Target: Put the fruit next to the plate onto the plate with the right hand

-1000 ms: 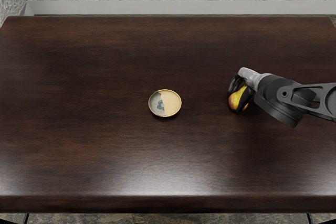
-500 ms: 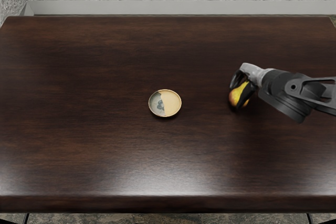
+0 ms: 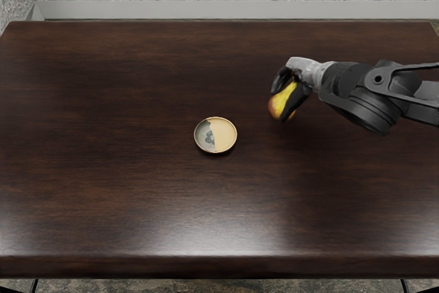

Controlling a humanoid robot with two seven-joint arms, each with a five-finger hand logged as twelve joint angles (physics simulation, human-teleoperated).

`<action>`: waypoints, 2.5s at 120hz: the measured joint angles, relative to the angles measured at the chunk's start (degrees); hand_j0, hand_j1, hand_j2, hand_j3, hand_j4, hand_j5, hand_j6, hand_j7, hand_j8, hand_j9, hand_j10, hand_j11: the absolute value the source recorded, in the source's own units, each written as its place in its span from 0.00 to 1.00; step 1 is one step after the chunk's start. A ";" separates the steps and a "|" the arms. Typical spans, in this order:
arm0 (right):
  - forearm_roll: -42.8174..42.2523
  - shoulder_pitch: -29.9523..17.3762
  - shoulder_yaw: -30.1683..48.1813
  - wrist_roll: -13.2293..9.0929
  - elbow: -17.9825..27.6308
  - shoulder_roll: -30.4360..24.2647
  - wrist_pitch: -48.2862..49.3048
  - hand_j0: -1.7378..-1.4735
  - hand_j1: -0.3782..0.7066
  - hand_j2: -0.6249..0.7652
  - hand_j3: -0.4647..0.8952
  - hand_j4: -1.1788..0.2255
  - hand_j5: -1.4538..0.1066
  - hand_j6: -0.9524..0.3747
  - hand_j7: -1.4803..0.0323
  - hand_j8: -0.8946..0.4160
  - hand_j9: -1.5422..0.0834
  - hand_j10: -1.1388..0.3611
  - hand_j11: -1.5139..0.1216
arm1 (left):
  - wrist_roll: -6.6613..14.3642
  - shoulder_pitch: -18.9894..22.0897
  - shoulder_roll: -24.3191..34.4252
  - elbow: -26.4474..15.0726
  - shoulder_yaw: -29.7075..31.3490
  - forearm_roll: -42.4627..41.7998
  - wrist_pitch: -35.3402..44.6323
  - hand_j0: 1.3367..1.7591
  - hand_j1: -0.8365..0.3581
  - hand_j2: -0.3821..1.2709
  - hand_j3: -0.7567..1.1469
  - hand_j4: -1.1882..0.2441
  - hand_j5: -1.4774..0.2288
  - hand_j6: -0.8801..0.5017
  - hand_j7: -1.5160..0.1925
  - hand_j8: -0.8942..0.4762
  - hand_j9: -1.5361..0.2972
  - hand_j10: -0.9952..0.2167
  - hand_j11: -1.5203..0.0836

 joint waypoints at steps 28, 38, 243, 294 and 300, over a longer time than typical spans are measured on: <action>2.46 3.45 -0.09 -0.09 -0.16 4.29 -0.41 0.30 0.69 0.87 0.34 0.25 0.14 0.38 0.23 0.40 0.21 0.33 0.19 | 0.00 0.00 0.00 0.00 0.05 -0.01 0.00 0.76 0.98 0.23 0.40 0.82 0.86 0.63 0.88 0.65 0.83 0.81 0.94; 2.73 4.26 -0.03 -0.09 -0.25 5.81 -0.54 0.30 0.68 0.87 0.34 0.24 0.15 0.36 0.23 0.37 0.22 0.30 0.20 | 0.00 0.00 0.00 0.00 0.05 -0.01 0.00 0.76 0.98 0.23 0.40 0.82 0.86 0.63 0.88 0.65 0.83 0.81 0.94; 5.70 3.45 0.28 -0.10 -27.72 31.26 6.26 0.30 0.62 0.88 0.34 0.22 0.20 0.23 0.23 0.26 0.25 0.18 0.23 | 0.00 0.00 0.00 0.00 0.15 -0.01 0.00 0.76 0.98 0.23 0.40 0.82 0.86 0.63 0.88 0.65 0.83 0.81 0.94; 5.12 2.26 0.18 -0.10 -30.50 31.82 7.02 0.30 0.63 0.88 0.34 0.22 0.21 0.23 0.23 0.26 0.25 0.18 0.23 | 0.00 0.00 0.00 0.00 0.14 -0.01 -0.01 0.76 0.98 0.23 0.40 0.82 0.86 0.63 0.88 0.65 0.83 0.81 0.94; 5.07 2.20 0.12 -0.10 -30.57 31.86 7.06 0.30 0.62 0.88 0.34 0.22 0.21 0.23 0.23 0.25 0.25 0.18 0.23 | 0.00 0.00 0.00 0.00 0.14 -0.01 0.00 0.76 0.98 0.23 0.40 0.82 0.86 0.63 0.88 0.65 0.83 0.81 0.94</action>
